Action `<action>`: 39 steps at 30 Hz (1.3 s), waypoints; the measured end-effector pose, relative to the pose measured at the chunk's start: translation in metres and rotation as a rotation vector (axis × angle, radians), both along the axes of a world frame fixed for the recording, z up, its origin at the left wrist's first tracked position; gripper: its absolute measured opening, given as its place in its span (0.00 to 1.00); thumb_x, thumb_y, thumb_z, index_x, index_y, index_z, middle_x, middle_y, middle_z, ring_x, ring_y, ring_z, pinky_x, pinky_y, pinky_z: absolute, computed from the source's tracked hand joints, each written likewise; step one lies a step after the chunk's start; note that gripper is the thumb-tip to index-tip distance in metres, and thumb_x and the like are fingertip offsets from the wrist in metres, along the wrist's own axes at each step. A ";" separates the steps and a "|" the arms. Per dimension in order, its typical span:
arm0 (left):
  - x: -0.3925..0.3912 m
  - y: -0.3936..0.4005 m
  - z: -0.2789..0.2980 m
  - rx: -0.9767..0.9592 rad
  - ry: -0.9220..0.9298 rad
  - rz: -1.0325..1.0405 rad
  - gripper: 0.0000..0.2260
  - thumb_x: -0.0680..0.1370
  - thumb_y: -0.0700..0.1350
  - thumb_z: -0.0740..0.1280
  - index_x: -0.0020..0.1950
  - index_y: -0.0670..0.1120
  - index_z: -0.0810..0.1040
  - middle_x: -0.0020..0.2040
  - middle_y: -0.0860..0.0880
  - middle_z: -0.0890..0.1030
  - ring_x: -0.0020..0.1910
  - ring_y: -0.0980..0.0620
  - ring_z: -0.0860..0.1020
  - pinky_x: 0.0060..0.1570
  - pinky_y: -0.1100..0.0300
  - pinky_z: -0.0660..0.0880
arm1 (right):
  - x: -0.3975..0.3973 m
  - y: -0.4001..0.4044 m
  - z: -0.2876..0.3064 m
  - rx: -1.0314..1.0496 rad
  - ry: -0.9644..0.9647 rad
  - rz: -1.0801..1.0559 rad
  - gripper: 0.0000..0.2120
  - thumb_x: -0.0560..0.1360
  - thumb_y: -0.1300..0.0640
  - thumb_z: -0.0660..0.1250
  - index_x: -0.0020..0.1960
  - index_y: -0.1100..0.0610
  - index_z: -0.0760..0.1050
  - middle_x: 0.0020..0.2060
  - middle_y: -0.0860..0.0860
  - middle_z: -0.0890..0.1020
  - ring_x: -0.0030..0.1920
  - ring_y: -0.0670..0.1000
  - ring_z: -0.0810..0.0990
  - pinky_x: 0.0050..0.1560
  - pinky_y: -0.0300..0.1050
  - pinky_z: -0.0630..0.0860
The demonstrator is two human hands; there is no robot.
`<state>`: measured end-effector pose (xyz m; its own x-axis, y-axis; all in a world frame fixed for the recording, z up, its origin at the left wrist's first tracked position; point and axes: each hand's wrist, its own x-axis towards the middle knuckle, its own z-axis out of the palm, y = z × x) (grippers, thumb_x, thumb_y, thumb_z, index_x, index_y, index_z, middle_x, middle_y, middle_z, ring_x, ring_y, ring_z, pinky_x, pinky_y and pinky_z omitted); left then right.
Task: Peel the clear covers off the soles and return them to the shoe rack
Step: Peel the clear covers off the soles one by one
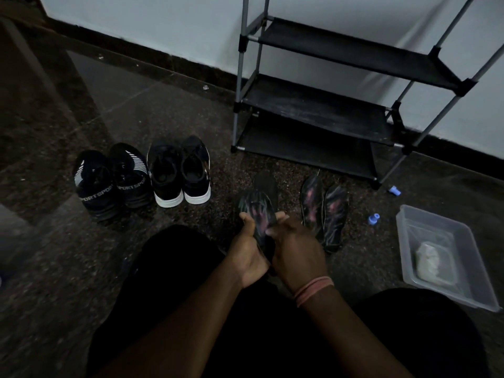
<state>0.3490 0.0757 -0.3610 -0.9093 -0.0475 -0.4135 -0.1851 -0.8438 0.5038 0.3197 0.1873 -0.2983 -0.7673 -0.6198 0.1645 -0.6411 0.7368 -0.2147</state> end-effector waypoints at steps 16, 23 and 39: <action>-0.018 -0.011 -0.001 -0.023 -0.040 0.037 0.38 0.80 0.69 0.48 0.74 0.41 0.73 0.70 0.43 0.78 0.67 0.47 0.78 0.61 0.53 0.76 | -0.003 0.005 -0.013 -0.119 -0.090 0.119 0.12 0.70 0.57 0.63 0.50 0.50 0.82 0.52 0.53 0.79 0.46 0.56 0.81 0.44 0.48 0.80; -0.020 -0.011 -0.005 0.075 0.054 0.013 0.35 0.81 0.68 0.51 0.47 0.44 0.89 0.52 0.45 0.87 0.51 0.48 0.86 0.57 0.50 0.77 | -0.005 0.008 -0.013 -0.572 -0.348 -0.067 0.04 0.77 0.61 0.66 0.46 0.53 0.78 0.40 0.47 0.82 0.41 0.46 0.79 0.44 0.49 0.77; -0.011 -0.013 0.009 0.167 0.053 -0.061 0.50 0.72 0.81 0.48 0.73 0.43 0.75 0.72 0.35 0.74 0.72 0.37 0.73 0.74 0.39 0.65 | -0.003 0.004 0.016 -0.981 -0.844 -0.063 0.06 0.77 0.67 0.67 0.48 0.64 0.83 0.46 0.53 0.86 0.50 0.52 0.85 0.53 0.43 0.81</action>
